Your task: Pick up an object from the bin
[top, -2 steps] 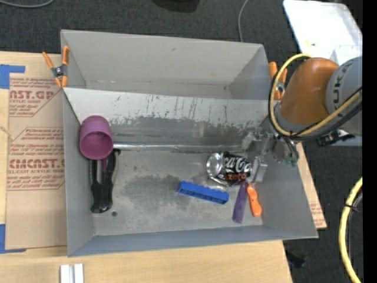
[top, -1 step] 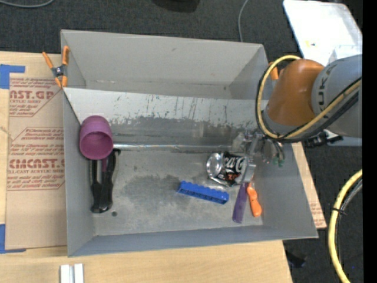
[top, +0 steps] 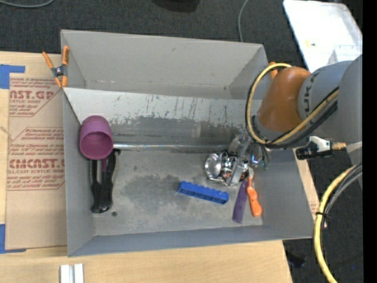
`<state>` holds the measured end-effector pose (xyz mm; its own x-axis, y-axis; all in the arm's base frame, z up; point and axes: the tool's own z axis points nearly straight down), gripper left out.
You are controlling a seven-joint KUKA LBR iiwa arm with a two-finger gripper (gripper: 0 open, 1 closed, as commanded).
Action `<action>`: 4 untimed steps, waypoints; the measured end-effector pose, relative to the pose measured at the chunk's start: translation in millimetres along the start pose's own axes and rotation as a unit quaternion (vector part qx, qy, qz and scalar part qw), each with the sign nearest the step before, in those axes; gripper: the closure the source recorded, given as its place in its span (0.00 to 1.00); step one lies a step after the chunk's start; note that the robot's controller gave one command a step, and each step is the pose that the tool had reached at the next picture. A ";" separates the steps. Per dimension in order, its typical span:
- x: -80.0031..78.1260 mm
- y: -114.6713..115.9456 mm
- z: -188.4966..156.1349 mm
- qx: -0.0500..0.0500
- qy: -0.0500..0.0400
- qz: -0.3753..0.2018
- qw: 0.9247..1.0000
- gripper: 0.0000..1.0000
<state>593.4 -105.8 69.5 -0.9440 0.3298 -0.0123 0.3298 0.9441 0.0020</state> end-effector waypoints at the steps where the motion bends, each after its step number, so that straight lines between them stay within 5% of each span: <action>1: 8.0 11.7 -4.2 -0.001 -0.003 -0.031 1.000 1.00; 3: 8.7 12.4 -14.5 -0.001 -0.002 -0.031 1.000 1.00; 4: 9.2 12.5 -58.8 -0.001 -0.001 -0.031 1.000 1.00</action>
Offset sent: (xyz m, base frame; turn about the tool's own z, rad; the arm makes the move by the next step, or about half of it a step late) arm 0.0000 0.0000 0.0000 0.0000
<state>588.1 -90.8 128.2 -0.9628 0.2697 -0.0140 0.2697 0.9629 0.0034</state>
